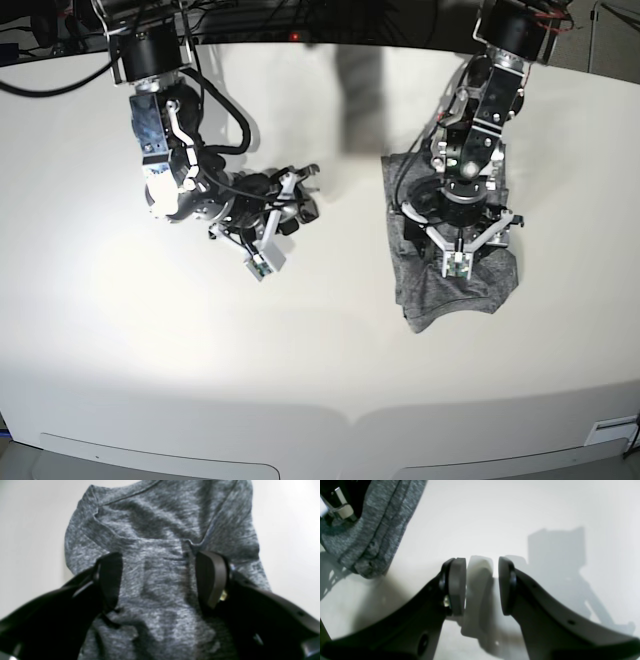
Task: Fold the T-shirt properly
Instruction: 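Press the left gripper on the bundle, squaring it, then release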
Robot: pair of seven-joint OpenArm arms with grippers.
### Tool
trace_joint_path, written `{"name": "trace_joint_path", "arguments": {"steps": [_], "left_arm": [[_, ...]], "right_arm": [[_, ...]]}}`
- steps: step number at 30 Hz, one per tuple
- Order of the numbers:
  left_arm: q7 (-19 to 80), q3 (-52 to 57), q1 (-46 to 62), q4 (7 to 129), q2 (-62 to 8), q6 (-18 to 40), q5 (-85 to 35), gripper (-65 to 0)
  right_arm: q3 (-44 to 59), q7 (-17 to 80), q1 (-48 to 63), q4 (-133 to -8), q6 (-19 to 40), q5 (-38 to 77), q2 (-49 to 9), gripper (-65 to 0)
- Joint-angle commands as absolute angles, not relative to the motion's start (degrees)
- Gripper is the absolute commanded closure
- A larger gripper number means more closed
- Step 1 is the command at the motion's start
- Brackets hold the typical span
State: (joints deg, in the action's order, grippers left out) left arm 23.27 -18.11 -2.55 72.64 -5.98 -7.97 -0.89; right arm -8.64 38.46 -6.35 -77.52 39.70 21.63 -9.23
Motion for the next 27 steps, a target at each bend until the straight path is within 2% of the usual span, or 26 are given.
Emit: {"name": "trace_joint_path", "arguments": {"steps": [1, 5, 9, 13, 17, 21, 27], "left_arm": [[33.9, -18.9, -0.8, 71.5, -5.8, -4.6, -3.0, -44.8], [33.9, -18.9, -0.7, 71.5, -5.7, -4.6, -3.4, -44.8], [31.7, -18.9, -0.7, 71.5, -5.2, -3.9, -6.2, -44.7], [28.4, -18.9, -1.6, 71.6, -4.0, -0.7, -6.2, -44.7], [28.4, -18.9, -3.4, 71.6, -3.8, -0.6, -6.2, -44.7], [28.3, -18.9, -6.3, 71.6, -3.7, -0.6, -6.1, -44.7], [34.1, -18.9, -9.8, 71.6, -3.7, -0.6, -6.6, -44.7]], "right_arm": [[-8.5, 37.3, -7.5, -78.7, 40.0, 22.8, -9.6, -22.2], [-6.9, 32.5, -7.5, -78.7, 40.0, 22.7, -11.2, -22.2], [0.8, 26.9, -8.0, -78.9, 40.0, 22.8, -11.7, -22.2], [11.1, 27.6, -8.7, -80.8, 40.0, 22.8, -11.7, -22.2], [17.7, 31.4, -8.5, -82.7, 40.0, 25.5, -12.6, -22.2], [20.4, 34.6, -8.4, -82.7, 40.0, 30.7, -14.5, -22.2], [20.6, 35.4, -8.4, -82.7, 40.0, 31.1, -14.9, -22.2]]}}
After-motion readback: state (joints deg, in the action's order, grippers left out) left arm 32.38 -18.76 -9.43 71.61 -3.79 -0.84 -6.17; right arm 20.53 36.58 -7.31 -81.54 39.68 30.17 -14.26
